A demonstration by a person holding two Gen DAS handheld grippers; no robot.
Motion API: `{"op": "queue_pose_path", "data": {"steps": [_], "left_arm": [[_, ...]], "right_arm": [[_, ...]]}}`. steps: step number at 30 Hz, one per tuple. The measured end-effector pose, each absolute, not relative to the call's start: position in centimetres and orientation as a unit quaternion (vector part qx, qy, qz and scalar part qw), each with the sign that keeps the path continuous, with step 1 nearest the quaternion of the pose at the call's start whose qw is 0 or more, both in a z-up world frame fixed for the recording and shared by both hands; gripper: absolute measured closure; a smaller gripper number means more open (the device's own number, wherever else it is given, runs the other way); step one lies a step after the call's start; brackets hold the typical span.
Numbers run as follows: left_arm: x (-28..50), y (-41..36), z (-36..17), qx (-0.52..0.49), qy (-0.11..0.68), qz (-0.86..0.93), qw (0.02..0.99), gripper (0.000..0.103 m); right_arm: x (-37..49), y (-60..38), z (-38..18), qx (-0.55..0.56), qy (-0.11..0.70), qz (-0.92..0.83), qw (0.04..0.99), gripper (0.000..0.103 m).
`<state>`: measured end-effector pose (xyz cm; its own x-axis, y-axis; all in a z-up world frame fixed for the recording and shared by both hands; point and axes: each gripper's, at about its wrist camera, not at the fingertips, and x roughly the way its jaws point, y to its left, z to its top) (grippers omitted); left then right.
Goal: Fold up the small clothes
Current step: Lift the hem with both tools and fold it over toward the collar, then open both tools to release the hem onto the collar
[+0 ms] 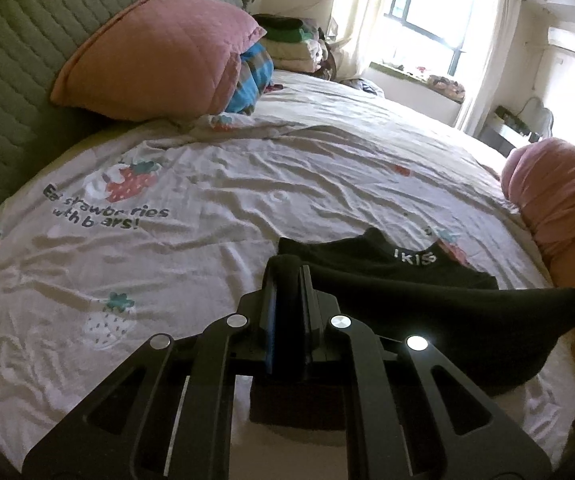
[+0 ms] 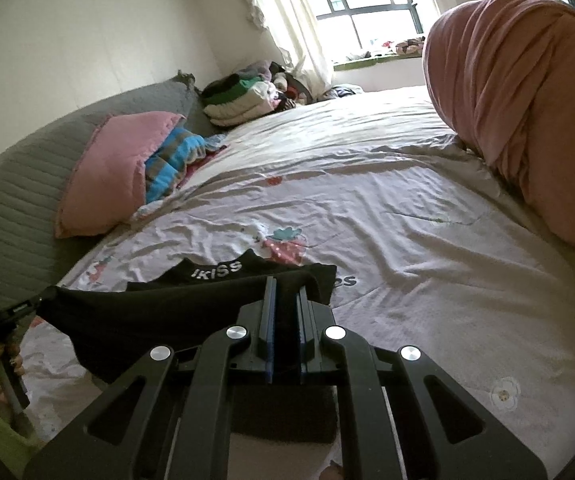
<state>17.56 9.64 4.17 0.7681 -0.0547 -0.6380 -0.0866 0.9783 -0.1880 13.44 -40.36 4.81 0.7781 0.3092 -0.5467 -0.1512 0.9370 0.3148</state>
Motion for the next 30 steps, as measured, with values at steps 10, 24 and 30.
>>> {"op": "queue_pose_path", "data": {"steps": [10, 24, 30], "left_arm": [[19.6, 9.6, 1.4, -0.094, 0.355, 0.012, 0.930, 0.099], [19.8, 11.0, -0.2, -0.111, 0.358, 0.012, 0.927, 0.093], [18.3, 11.4, 1.1, -0.113, 0.326, 0.025, 0.938, 0.080]], "right_arm": [[16.2, -39.2, 2.4, 0.105, 0.338, 0.096, 0.930, 0.095], [16.7, -39.1, 0.6, 0.097, 0.343, 0.048, 0.933, 0.071], [15.0, -37.9, 1.7, 0.077, 0.326, 0.065, 0.940, 0.064]]}}
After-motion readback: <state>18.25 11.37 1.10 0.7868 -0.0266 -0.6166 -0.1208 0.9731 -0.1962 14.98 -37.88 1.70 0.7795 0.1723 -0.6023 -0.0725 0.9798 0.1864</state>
